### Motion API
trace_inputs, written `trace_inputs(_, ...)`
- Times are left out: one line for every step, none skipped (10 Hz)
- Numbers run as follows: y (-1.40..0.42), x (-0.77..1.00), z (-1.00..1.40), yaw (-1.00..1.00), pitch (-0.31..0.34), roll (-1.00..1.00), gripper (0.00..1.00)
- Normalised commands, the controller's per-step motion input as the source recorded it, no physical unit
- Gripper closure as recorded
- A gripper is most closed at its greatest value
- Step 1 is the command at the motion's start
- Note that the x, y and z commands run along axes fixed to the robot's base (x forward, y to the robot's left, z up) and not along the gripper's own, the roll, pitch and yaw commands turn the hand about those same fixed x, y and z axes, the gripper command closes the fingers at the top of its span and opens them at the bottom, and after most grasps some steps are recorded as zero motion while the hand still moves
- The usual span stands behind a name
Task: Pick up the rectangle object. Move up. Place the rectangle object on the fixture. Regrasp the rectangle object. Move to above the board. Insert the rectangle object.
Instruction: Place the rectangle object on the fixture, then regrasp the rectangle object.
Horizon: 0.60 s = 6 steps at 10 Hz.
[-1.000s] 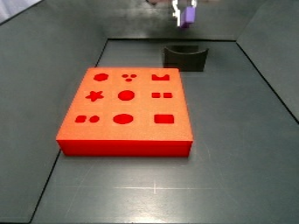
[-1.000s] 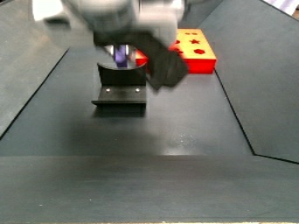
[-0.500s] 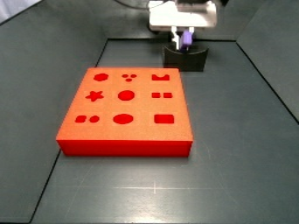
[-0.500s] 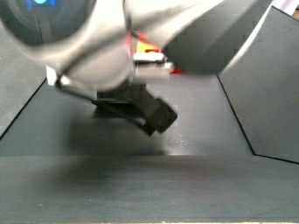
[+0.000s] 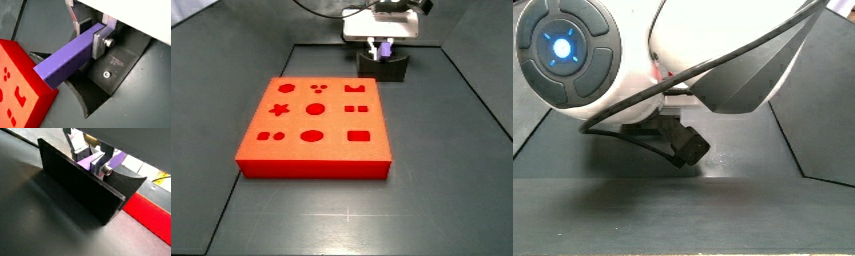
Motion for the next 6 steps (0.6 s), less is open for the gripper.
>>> trace_inputs(0.00, 0.00, 0.00, 0.00, 0.000, 0.00, 0.00)
trace_inputs(0.00, 0.00, 1.00, 0.02, 0.004, 0.01, 0.00)
trace_inputs(0.00, -0.01, 1.00, 0.02, 0.009, 0.01, 0.00)
trace_inputs(0.00, -0.03, 1.00, 0.03, 0.018, 0.02, 0.00)
trace_inputs(-0.01, -0.03, 1.00, 0.03, 0.026, 0.04, 0.00)
trace_inputs(0.00, -0.04, 1.00, 0.02, 0.035, 0.04, 0.00)
